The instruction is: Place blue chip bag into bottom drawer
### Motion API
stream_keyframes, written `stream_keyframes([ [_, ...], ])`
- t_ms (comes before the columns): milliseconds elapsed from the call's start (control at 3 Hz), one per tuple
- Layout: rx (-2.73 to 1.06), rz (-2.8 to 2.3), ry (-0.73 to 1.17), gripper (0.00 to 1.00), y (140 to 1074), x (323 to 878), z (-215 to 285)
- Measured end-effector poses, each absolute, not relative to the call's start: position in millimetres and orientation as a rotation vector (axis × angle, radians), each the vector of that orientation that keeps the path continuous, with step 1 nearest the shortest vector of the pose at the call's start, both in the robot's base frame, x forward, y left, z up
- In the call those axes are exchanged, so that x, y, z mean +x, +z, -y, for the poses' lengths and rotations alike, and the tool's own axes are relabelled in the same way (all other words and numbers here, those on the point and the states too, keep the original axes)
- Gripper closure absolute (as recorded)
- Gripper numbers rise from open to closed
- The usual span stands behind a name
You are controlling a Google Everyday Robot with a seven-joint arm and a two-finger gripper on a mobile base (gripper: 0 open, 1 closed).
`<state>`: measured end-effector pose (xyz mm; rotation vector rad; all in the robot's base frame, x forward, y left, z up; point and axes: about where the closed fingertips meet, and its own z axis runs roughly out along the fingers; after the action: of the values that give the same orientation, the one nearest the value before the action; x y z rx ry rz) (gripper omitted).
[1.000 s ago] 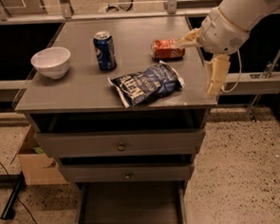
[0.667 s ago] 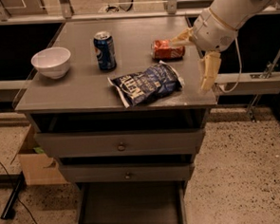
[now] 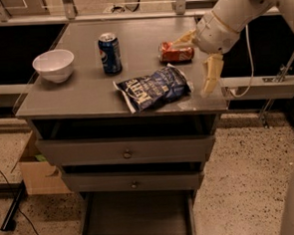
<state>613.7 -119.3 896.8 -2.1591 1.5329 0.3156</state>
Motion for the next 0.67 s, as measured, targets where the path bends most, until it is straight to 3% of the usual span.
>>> stream_keyframes([
  [667,-2.248,-1.66,0.12,0.0,883,634,121],
])
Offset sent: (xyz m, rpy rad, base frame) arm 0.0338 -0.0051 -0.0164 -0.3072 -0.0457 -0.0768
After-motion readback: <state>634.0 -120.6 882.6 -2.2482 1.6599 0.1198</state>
